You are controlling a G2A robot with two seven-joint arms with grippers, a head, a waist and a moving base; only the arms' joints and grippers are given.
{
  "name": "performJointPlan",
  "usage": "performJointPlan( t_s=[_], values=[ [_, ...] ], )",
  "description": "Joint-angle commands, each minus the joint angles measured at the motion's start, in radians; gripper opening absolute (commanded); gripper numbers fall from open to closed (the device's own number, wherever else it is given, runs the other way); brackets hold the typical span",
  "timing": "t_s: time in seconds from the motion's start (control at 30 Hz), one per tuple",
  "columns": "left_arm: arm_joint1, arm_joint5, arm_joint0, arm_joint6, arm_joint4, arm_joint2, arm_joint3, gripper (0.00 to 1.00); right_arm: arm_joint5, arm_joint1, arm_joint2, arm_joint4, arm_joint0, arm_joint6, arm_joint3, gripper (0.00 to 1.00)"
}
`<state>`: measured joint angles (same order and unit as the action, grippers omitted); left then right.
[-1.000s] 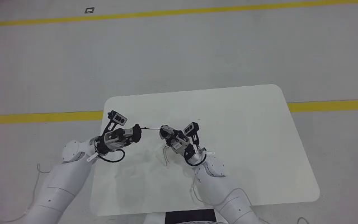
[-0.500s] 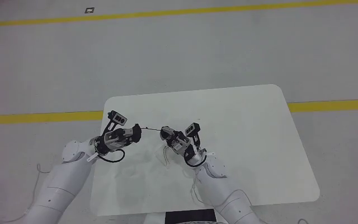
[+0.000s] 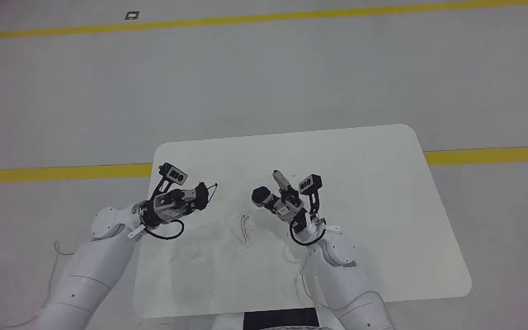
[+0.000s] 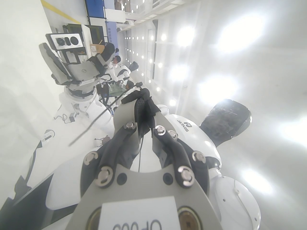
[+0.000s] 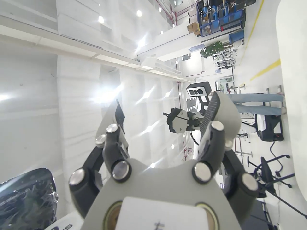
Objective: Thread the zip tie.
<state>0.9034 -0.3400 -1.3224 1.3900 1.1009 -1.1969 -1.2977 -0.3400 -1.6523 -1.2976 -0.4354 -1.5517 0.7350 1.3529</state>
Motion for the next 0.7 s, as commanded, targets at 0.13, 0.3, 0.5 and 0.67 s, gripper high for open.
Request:
performJointPlan(
  t_s=[0.13, 0.3, 0.5, 0.67],
  values=[
    [0.000, 0.000, 0.000, 0.000, 0.000, 0.000, 0.000, 0.00, 0.000, 0.000, 0.001, -0.003, 0.001, -0.001, -0.003, 1.00],
    [0.000, 0.000, 0.000, 0.000, 0.000, 0.000, 0.000, 0.00, 0.000, 0.014, -0.039, 0.203, -0.011, -0.097, 0.111, 1.00],
    [0.000, 0.000, 0.000, 0.000, 0.000, 0.000, 0.000, 0.00, 0.000, 0.031, -0.093, 0.390, -0.075, -0.170, 0.326, 1.00],
    [0.000, 0.000, 0.000, 0.000, 0.000, 0.000, 0.000, 0.00, 0.000, 0.051, -0.109, 0.568, -0.097, -0.233, 0.450, 1.00]
  ],
)
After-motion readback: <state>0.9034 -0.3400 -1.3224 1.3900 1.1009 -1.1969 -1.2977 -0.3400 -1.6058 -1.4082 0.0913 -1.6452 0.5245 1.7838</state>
